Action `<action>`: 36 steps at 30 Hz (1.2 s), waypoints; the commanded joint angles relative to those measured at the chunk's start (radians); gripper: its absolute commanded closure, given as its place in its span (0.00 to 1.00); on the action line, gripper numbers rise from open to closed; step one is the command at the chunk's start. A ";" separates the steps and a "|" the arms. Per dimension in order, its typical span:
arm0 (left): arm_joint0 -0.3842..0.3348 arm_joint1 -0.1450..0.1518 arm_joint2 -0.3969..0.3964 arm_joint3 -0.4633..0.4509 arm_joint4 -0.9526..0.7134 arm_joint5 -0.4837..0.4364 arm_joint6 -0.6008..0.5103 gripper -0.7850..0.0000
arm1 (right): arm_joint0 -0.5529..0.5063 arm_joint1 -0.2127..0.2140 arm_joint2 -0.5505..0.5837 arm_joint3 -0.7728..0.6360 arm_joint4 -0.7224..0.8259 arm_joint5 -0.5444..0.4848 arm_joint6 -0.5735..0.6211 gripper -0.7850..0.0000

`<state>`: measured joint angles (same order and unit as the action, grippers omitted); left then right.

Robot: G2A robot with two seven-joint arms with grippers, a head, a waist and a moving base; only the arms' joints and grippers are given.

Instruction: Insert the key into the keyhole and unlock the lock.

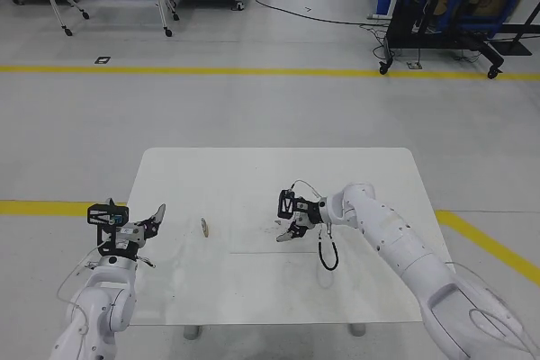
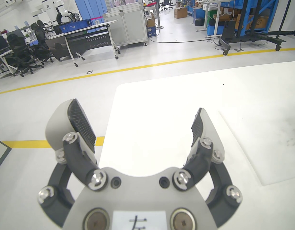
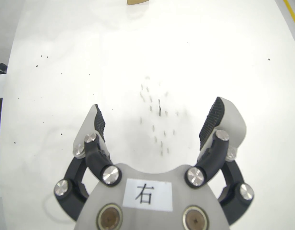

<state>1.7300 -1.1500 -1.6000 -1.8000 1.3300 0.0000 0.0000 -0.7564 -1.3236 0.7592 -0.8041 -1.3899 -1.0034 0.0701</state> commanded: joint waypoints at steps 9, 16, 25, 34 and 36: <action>0.000 0.000 0.000 0.000 0.000 0.000 0.000 0.00 | 0.051 -0.053 -0.076 0.118 0.001 0.029 -0.011 0.57; 0.000 0.000 0.000 0.000 0.000 0.000 0.000 0.00 | 0.080 -0.075 -0.102 0.170 -0.002 0.025 -0.037 0.76; 0.000 0.000 0.000 0.000 0.000 0.000 0.000 0.00 | 0.098 -0.074 -0.102 0.209 -0.025 0.021 -0.089 0.96; 0.000 0.000 0.000 0.000 0.000 0.000 0.000 0.00 | 0.096 -0.073 -0.110 0.196 -0.055 0.032 -0.114 1.00; 0.000 0.000 0.000 0.000 0.000 0.000 0.000 0.00 | 0.095 -0.071 -0.110 0.189 -0.065 0.037 -0.123 1.00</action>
<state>1.7300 -1.1500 -1.6000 -1.8000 1.3300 0.0000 0.0000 -0.6606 -1.3962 0.6493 -0.6113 -1.4490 -0.9690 -0.0480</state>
